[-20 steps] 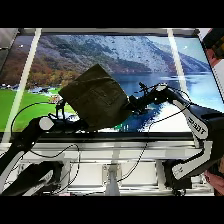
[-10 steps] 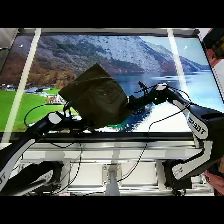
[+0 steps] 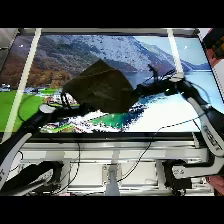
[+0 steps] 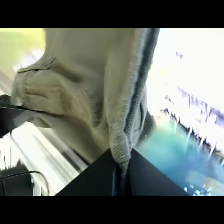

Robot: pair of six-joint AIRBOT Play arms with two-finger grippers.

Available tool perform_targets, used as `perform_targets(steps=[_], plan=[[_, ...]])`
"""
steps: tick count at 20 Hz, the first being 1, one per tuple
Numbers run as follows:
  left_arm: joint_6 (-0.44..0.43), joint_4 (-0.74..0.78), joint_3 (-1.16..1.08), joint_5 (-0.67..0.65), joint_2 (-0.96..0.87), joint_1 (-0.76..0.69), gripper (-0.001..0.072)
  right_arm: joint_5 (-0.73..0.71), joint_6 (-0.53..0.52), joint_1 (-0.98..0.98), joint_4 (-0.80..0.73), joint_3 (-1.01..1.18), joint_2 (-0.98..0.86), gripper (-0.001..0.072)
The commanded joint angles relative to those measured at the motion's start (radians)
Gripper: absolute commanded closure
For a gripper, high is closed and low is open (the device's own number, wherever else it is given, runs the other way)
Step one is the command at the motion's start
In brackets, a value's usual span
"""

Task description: Fold the clothes and pants, and hang the long-sleeved shirts on hangers.

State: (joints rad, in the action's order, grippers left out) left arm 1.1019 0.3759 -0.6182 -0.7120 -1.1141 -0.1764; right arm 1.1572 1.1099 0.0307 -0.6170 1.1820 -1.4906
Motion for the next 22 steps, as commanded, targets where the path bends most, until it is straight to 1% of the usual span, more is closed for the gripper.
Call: perform_targets(steps=[1, 6, 10, 12, 13, 15, 16, 18, 19, 20, 22], plan=[[-0.074, -0.04, -0.137, -0.041, 0.119, 0.082, 0.0629, -0.005, -0.013, -0.066, 0.002, 0.073, 0.157, 0.0685], [-0.074, -0.04, -0.302, -0.036, 0.34, 0.103, 0.0629, 0.006, -0.012, -0.06, 0.018, 0.169, 0.408, 0.0684], [-0.069, -0.055, -0.327, -0.024, 0.52, 0.103, 0.0629, 0.011, 0.008, -0.062, 0.01, 0.219, 0.618, 0.0685], [-0.067, -0.121, -0.327, -0.027, 0.606, 0.101, 0.063, 0.026, 0.054, -0.062, 0.009, 0.237, 0.715, 0.0685], [-0.048, -0.158, -0.327, -0.027, 0.645, 0.097, 0.063, 0.032, 0.081, -0.062, 0.009, 0.242, 0.764, 0.0685], [0.026, -0.156, -0.326, -0.042, 0.695, 0.095, 0.0631, 0.019, 0.108, -0.062, 0.007, 0.241, 0.843, 0.0686], [0.081, -0.116, -0.325, -0.051, 0.705, 0.095, 0.0631, -0.003, 0.111, -0.062, 0.003, 0.241, 0.866, 0.0686], [0.26, 0.026, -0.321, -0.108, 0.685, 0.095, 0.0631, -0.019, 0.12, -0.062, -0.003, 0.239, 0.86, 0.0687], [0.325, 0.079, -0.306, -0.134, 0.663, 0.095, 0.0631, -0.014, 0.141, -0.061, -0.017, 0.229, 0.837, 0.0687], [0.359, 0.097, -0.278, -0.143, 0.635, 0.095, 0.0631, 0.005, 0.157, -0.061, -0.034, 0.209, 0.803, 0.0687], [0.361, 0.081, -0.204, -0.111, 0.548, 0.077, 0.063, 0.029, 0.162, -0.061, -0.045, 0.149, 0.707, 0.0686]])
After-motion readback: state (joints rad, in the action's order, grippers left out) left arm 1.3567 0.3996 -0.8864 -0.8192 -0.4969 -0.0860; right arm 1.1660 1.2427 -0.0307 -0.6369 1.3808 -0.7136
